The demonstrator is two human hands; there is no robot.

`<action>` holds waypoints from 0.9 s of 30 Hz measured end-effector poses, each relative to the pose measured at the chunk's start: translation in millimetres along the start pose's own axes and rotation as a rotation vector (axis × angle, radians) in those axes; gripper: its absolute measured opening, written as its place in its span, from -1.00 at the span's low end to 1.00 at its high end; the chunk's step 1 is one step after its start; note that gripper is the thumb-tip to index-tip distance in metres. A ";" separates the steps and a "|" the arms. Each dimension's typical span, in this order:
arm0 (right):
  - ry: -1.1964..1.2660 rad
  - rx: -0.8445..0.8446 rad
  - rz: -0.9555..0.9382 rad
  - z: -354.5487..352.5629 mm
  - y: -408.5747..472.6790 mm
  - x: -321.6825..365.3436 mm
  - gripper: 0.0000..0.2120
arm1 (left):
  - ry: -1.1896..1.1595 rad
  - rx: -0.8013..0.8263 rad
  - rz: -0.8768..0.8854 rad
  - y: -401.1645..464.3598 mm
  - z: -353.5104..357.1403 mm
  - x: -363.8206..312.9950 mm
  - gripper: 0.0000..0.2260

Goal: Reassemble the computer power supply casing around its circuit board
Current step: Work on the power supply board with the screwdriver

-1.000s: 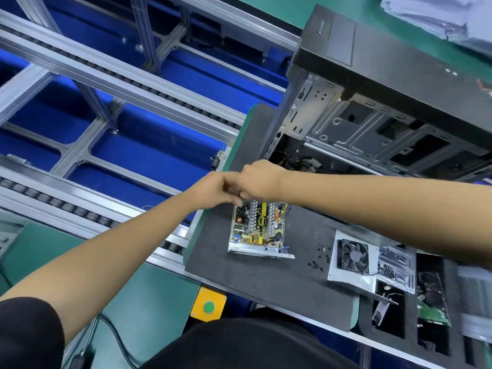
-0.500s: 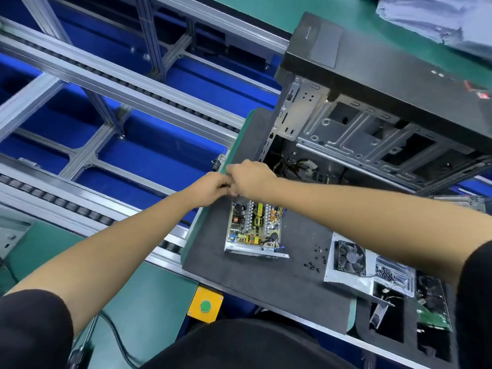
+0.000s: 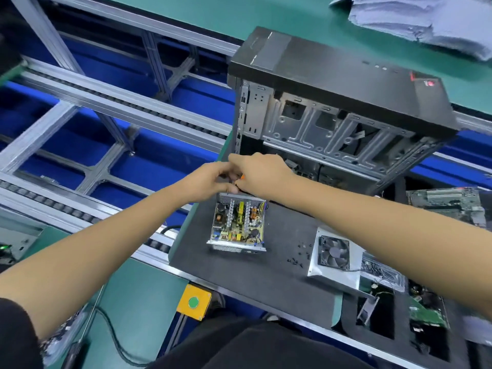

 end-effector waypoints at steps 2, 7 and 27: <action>0.000 0.003 0.023 -8.9 -28.0 -14.2 -0.81 | 0.082 0.058 0.050 3.4 21.5 -25.6 -0.66; 0.001 0.076 0.089 -3.7 -95.8 -58.3 -0.85 | 0.430 0.049 0.111 29.2 107.4 -54.7 -0.61; 0.008 0.218 0.292 54.9 -194.9 -144.7 -0.83 | 0.516 0.313 -0.130 74.4 258.2 -46.6 -0.88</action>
Point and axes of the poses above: each hand's wrist, its own y-axis towards the middle knuckle, its own z-axis out of the palm, x = y × z, the point moved 4 cm from there along y, towards the middle knuckle, and after that the axes turned 5 degrees about -z, right-handed, at the moved point
